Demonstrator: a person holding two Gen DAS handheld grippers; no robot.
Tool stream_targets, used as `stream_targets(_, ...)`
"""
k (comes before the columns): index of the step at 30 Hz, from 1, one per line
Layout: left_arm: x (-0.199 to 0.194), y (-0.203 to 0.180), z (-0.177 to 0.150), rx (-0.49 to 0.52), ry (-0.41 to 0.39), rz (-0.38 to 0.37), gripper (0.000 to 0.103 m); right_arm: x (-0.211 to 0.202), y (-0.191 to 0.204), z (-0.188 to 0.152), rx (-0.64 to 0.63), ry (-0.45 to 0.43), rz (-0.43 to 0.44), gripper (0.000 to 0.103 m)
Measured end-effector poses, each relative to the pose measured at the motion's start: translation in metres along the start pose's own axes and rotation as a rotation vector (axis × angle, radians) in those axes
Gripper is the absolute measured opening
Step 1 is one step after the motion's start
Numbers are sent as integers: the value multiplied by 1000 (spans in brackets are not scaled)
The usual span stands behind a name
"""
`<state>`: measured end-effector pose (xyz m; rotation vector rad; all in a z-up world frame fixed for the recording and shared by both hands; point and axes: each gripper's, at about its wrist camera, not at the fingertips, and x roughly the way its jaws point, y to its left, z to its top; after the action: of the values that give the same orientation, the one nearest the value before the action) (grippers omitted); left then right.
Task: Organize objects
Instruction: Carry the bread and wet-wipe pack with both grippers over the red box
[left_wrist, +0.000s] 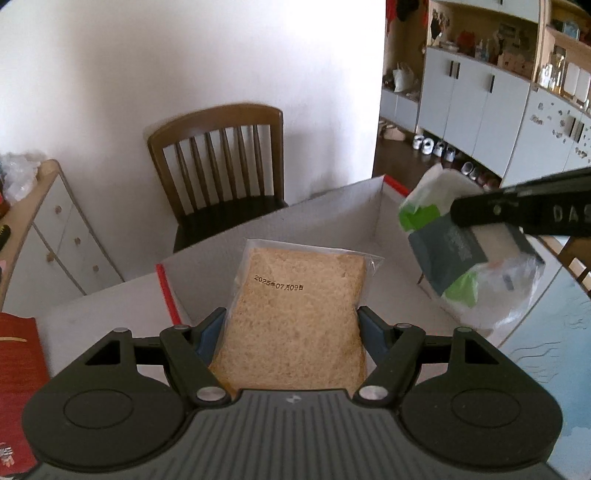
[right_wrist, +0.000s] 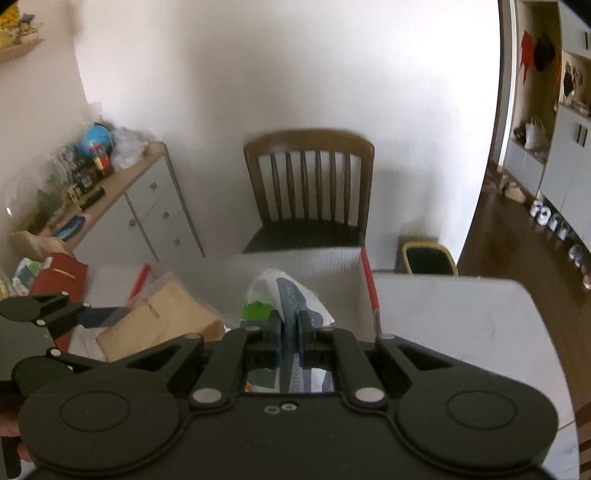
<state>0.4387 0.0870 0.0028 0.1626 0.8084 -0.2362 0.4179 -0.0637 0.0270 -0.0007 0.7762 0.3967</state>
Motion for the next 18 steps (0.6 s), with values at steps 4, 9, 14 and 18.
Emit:
stream_targets(4,21,1,-1,7,37,0,75,20,0,-7,11,33,-4,8)
stream_targets(9,44,-2,-2,31,90,-9,75,41,1,-21,6,77,-21,8)
stream_targets(14,63,-7,-6,48,146,-21,75,55,3,-31,-7,118,-35,8)
stream_targets(18,74,-8,-8,39,188,-31,75,66,2,-37,5,163,-43,8)
